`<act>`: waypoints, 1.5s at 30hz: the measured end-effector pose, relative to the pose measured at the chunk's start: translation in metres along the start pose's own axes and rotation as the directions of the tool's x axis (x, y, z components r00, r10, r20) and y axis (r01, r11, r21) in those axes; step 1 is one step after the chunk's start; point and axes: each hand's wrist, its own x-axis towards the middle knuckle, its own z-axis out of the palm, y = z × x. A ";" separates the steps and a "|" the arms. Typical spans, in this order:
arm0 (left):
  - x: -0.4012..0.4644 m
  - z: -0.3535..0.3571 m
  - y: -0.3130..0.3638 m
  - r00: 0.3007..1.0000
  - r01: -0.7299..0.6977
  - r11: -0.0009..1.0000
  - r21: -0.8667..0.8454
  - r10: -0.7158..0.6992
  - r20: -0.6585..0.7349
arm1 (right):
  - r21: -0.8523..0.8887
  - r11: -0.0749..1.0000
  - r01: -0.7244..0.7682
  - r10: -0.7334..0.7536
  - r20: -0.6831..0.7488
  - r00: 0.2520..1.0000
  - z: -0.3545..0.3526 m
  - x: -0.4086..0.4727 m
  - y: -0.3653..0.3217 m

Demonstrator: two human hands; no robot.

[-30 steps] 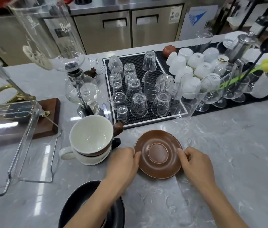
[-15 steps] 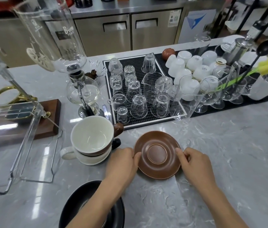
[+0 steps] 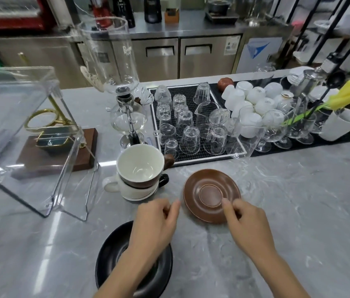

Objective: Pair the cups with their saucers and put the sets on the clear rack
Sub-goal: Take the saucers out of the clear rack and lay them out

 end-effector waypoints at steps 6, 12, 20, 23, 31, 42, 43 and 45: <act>-0.030 -0.027 -0.020 0.993 0.095 0.995 0.011 -0.094 -0.068 | 0.064 0.997 0.048 -0.053 0.085 0.995 0.019 -0.025 -0.023; -0.055 -0.055 -0.045 0.974 0.193 0.981 0.018 -0.189 -0.124 | 0.068 0.995 0.076 -0.085 0.155 0.984 0.037 -0.046 -0.044; -0.086 -0.076 -0.079 0.937 0.323 0.945 0.047 -0.312 -0.154 | 0.042 0.996 0.076 -0.084 0.246 0.966 0.056 -0.066 -0.058; -0.095 -0.080 -0.091 0.931 0.346 0.937 0.050 -0.336 -0.141 | 0.011 0.998 0.067 -0.068 0.272 0.960 0.062 -0.073 -0.059; -0.102 -0.080 -0.105 0.919 0.393 0.918 0.052 -0.390 -0.064 | -0.043 0.997 0.056 -0.039 0.327 0.944 0.075 -0.085 -0.057; -0.106 -0.083 -0.104 0.938 0.346 0.937 0.051 -0.345 -0.040 | -0.053 0.997 0.060 -0.041 0.316 0.948 0.081 -0.087 -0.063; -0.105 -0.083 -0.101 0.941 0.338 0.940 0.046 -0.336 -0.047 | -0.042 0.997 0.065 -0.049 0.304 0.952 0.078 -0.086 -0.065; -0.101 -0.085 -0.097 0.947 0.318 0.947 0.038 -0.315 -0.065 | -0.015 0.996 0.083 -0.076 0.280 0.957 0.073 -0.082 -0.068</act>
